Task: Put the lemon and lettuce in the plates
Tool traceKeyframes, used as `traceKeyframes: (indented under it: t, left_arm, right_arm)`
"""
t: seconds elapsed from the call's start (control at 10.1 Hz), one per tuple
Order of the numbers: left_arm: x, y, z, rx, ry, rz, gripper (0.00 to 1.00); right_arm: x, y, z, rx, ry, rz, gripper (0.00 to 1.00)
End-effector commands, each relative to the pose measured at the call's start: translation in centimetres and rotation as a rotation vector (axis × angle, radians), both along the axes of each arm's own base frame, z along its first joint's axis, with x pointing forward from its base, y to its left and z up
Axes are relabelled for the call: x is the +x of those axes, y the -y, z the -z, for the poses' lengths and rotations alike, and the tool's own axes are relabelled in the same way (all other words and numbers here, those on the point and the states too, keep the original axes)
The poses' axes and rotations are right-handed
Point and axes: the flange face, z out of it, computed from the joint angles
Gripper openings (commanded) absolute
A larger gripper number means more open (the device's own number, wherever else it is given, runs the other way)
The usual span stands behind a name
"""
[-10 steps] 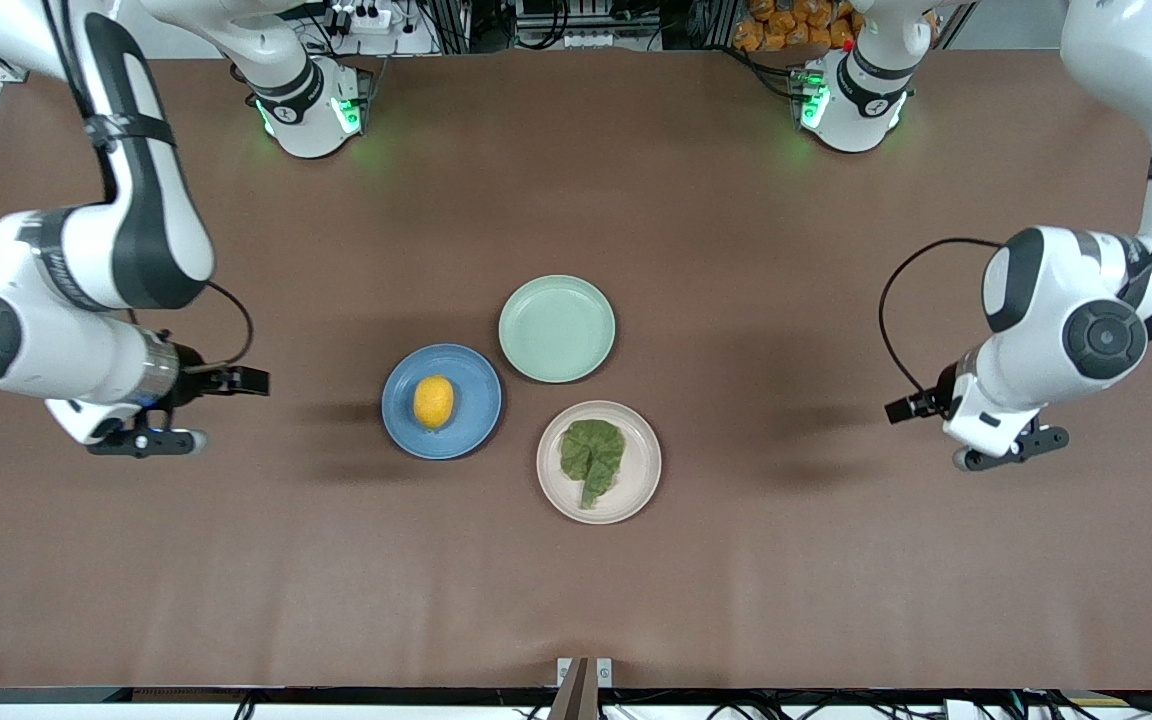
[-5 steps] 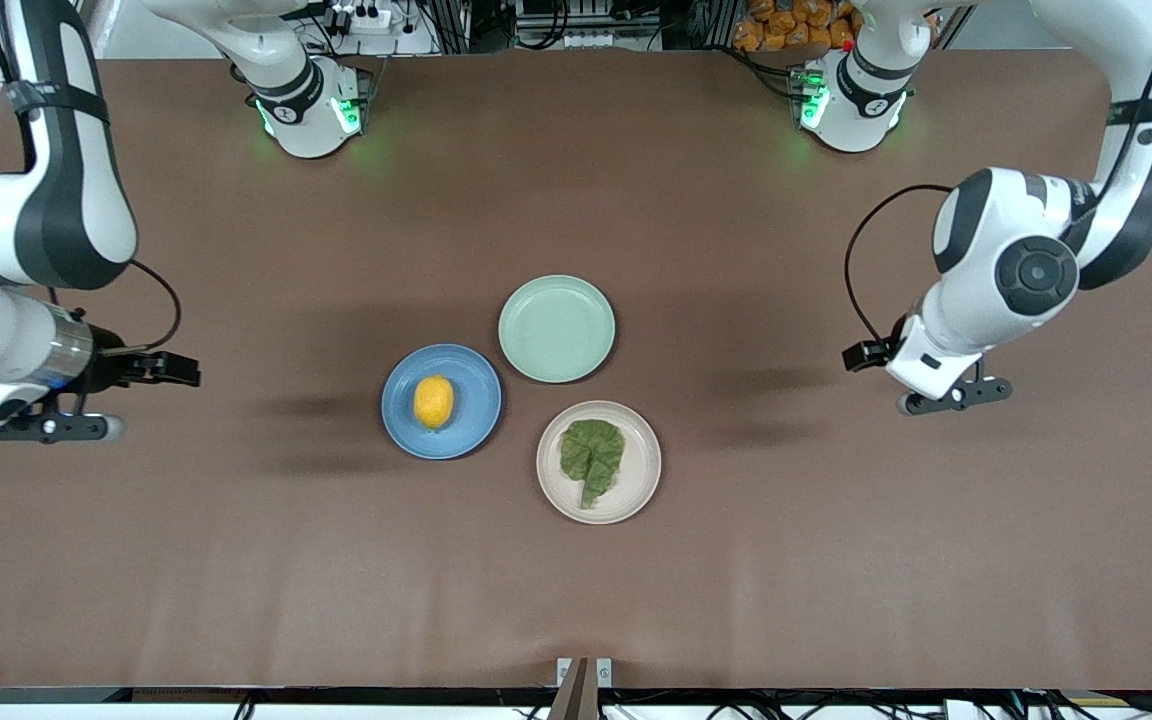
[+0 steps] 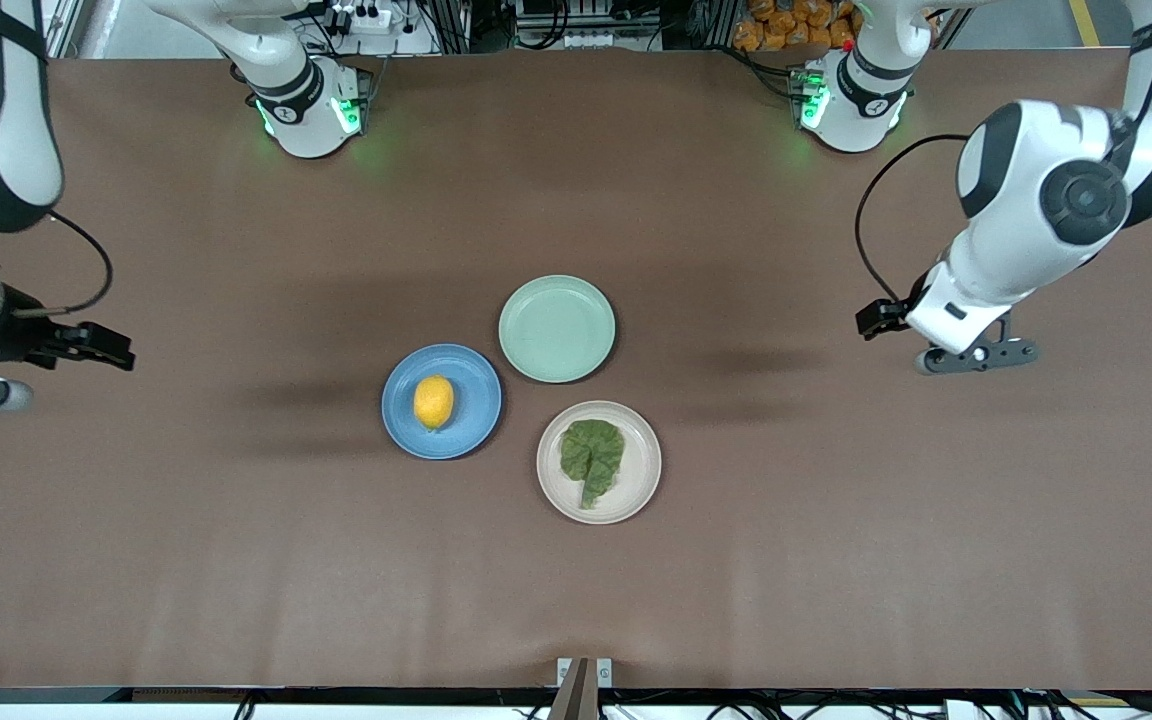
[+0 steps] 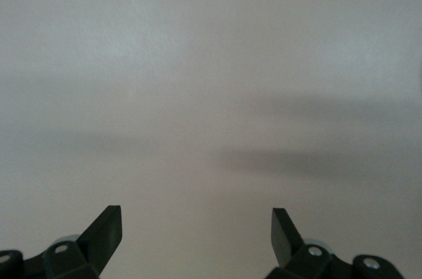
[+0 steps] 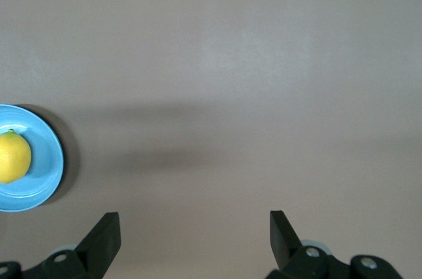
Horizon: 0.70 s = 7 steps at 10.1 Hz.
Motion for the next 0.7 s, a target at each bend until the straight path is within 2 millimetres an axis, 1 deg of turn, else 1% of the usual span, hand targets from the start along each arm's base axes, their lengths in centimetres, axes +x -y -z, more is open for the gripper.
traceKeyframes:
  t: [0.0, 0.1, 0.3, 0.4, 0.6]
  left_arm:
    - [0.3, -0.9, -6.5, -0.072, 0.100, -0.024, 1.00]
    - [0.7, -0.8, -9.1, -0.081, 0.149, -0.019, 1.00]
    - [0.9, -0.7, -12.9, -0.076, 0.156, -0.010, 1.00]
    - [0.9, -1.1, -14.0, -0.069, 0.148, 0.004, 1.00]
    - [0.5, -1.5, -16.7, -0.039, 0.132, 0.125, 1.00]
  right_arm:
    - [-2.1, 1.0, -2.5, -0.010, 0.027, -0.012, 1.00]
    - [-2.7, 1.1, -3.3, -0.008, 0.011, -0.005, 1.00]
    - [-3.6, 0.7, -5.1, -0.004, 0.018, 0.007, 1.00]
    - [-3.8, 0.5, -6.2, 0.002, 0.008, 0.033, 1.00]
    - [-4.3, -0.4, -8.7, 0.011, -0.004, 0.054, 1.00]
